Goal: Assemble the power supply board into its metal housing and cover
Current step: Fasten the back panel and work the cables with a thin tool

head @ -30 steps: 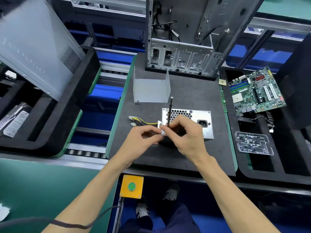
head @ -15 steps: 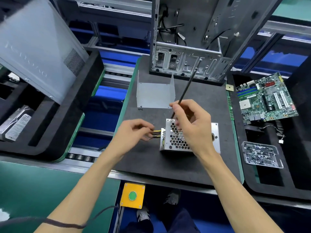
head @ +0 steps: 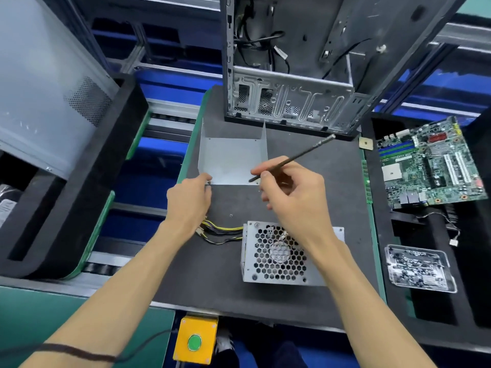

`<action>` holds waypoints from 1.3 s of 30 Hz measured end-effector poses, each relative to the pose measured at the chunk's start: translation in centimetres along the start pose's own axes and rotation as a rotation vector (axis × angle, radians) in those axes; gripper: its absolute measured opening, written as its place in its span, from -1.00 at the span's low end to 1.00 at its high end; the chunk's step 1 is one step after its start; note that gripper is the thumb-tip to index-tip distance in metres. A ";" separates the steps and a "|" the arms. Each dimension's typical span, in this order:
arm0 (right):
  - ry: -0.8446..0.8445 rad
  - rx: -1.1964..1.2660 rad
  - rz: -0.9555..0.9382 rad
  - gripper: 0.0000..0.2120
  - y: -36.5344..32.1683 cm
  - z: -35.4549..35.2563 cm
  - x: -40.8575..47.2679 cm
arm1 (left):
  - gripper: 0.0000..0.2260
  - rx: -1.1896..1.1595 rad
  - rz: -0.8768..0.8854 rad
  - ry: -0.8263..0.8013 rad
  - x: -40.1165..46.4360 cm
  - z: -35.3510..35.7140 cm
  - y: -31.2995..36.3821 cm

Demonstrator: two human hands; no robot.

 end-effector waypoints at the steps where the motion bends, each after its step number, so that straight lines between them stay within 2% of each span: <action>1: -0.003 -0.003 0.009 -0.79 0.0 0.0 0.2 | -0.77 0.027 -0.003 -0.002 0.3 0.3 0.0; 9: -0.042 0.039 0.048 -0.79 0.6 0.1 1.7 | -0.86 0.049 -0.031 -0.016 0.9 0.9 -0.3; 13: -0.043 0.079 0.086 -0.79 1.5 0.3 1.9 | -0.89 -0.062 -0.001 -0.004 0.4 -1.0 1.0; 15: -0.029 0.113 0.102 -0.80 1.9 0.1 1.9 | -0.95 -0.329 -0.033 0.000 -0.3 -2.5 2.0; 17: -0.015 0.152 0.113 -0.81 2.0 -0.1 1.9 | -0.96 -0.783 -0.159 -0.030 -0.9 -3.5 2.8; 20: -0.002 0.208 0.111 -0.79 1.8 -0.2 1.9 | -0.94 -1.423 -0.344 -0.202 -2.0 -3.6 4.8; 23: 0.002 0.243 0.100 -0.77 1.1 -0.4 1.5 | -0.93 -1.725 -0.385 -0.392 -3.1 -3.8 7.0; 27: 0.008 0.255 0.083 -0.78 0.3 -0.8 0.9 | -0.91 -1.799 -0.394 -0.493 -4.0 -4.2 8.1; 39: 0.010 0.229 0.008 -0.79 -2.1 -1.7 -2.6 | -0.85 -1.751 -0.271 -0.536 -6.7 -5.9 8.8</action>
Point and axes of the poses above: each hand's wrist, its own x-axis towards the middle knuckle, its own z-axis out of the palm, y = z × x, the point moved 9 cm from there along x, towards the middle knuckle
